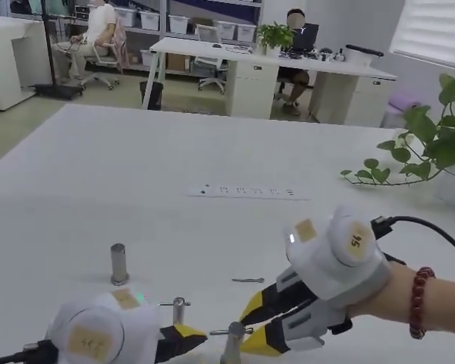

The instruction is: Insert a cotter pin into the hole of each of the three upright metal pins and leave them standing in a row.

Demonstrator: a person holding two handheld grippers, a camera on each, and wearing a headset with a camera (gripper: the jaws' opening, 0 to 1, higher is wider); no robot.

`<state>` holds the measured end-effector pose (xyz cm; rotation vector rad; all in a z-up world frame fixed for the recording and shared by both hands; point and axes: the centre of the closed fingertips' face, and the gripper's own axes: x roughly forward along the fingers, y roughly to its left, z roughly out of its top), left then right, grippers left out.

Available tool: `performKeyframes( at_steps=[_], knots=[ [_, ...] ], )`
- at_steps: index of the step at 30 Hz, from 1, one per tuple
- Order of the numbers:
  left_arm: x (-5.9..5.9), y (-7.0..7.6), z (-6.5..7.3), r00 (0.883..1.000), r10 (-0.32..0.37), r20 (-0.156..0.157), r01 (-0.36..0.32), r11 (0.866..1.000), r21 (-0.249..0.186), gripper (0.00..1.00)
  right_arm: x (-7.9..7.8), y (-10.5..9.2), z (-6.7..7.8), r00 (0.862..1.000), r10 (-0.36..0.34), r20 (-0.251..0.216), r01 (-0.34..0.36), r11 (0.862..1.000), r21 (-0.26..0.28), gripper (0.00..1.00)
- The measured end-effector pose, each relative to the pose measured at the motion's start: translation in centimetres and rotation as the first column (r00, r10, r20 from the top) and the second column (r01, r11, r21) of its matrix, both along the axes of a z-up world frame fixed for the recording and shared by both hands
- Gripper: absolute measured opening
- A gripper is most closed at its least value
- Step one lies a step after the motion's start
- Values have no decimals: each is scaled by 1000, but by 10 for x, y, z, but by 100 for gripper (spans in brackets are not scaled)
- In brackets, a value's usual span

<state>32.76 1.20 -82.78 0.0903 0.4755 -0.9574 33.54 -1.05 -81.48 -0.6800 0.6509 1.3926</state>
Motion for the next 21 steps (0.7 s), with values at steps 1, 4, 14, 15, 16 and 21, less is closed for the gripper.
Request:
performKeyframes(
  at_steps=[1,4,14,15,16,21],
  knots=[
    [-1,1,1,1000,0,-1,0,1000,-5,33,0,2,0,1000,-2,-2,2,1000,8,19],
    [-3,3,4,1000,1,-1,-1,1000,-16,35,0,5,1,1000,-3,-6,3,1000,21,19],
    [-10,12,18,1000,7,23,-6,999,-42,40,1,12,-4,1000,6,-3,-6,1000,23,18],
    [-11,13,19,1000,9,24,-8,999,-44,40,1,12,-4,1000,6,-1,-6,1000,24,18],
    [-11,14,19,1000,9,26,-8,999,-44,40,2,12,-4,1000,7,1,-7,1000,22,18],
    [-14,17,27,999,10,43,-7,998,-55,42,2,12,-5,1000,9,-3,-9,1000,24,16]
  ],
)
